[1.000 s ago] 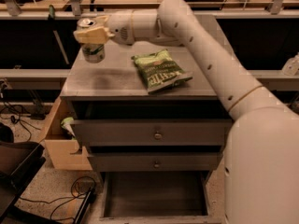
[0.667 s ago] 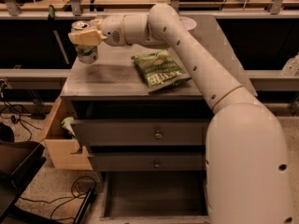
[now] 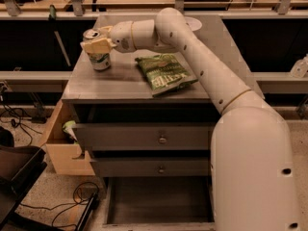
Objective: Pick 7up can from white bowl and place on counter
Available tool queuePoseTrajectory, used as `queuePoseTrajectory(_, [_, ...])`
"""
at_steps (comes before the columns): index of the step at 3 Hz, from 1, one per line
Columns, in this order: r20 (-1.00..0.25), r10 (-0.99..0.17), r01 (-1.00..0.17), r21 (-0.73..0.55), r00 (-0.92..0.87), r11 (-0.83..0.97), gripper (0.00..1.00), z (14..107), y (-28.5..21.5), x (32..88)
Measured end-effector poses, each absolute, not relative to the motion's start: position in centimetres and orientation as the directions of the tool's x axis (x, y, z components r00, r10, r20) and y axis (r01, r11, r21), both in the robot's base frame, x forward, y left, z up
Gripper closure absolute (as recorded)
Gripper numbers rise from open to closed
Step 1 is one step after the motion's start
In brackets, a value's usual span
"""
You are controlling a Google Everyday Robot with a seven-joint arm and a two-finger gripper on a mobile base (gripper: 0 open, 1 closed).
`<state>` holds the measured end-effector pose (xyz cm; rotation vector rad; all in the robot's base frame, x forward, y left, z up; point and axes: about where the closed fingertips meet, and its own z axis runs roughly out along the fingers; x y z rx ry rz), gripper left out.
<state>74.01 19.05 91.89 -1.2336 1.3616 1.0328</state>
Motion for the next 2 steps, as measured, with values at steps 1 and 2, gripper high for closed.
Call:
queuePoseTrajectory(1, [-0.988, -0.152, -0.993, -0.024, 0.006, 0.114, 0.61, 91.78, 19.45, 73.91])
queuePoseTrajectory(2, [-0.988, -0.152, -0.994, -0.022, 0.006, 0.109, 0.38, 91.71, 19.73, 73.8])
